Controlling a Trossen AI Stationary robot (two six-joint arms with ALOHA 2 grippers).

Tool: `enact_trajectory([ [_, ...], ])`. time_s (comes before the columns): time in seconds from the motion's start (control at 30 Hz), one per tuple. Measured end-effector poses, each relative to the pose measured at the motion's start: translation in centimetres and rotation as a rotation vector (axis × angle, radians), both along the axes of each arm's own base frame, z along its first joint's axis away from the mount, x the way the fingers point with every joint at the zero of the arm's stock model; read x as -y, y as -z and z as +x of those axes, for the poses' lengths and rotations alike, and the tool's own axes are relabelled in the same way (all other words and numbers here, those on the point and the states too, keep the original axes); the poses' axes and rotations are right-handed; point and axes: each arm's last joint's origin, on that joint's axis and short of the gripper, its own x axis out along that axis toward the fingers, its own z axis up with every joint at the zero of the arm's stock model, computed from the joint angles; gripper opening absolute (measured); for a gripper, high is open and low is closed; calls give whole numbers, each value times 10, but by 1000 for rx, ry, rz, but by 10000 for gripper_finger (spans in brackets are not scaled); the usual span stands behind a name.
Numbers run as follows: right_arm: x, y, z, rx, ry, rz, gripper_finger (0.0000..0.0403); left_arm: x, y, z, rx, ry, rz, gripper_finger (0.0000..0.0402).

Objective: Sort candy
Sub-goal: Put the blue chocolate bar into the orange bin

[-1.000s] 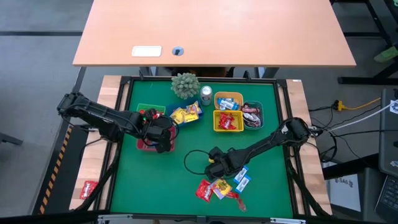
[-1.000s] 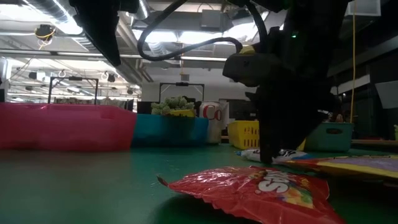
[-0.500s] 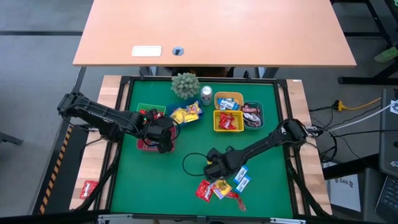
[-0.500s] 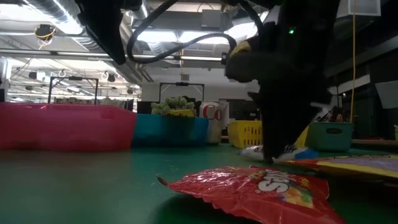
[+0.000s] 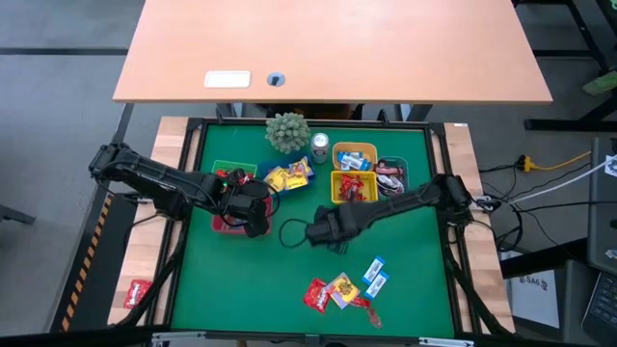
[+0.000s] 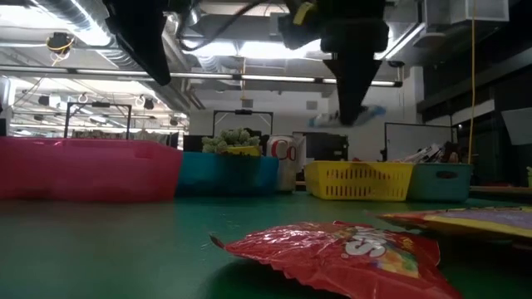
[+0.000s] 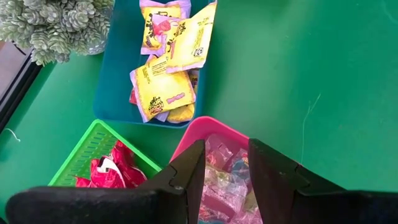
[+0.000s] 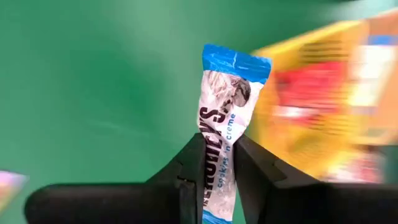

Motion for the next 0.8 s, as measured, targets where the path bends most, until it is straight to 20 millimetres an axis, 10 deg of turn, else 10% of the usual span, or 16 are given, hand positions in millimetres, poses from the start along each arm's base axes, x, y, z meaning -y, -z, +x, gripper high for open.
enact_trajectory([
  [0.27,75,-20,4,-168,-145,-269,66,0,0,0,0,0,0,109],
  [0.8,217,-15,-15,-191,127,88,67,0,0,0,-9,19,8,109],
])
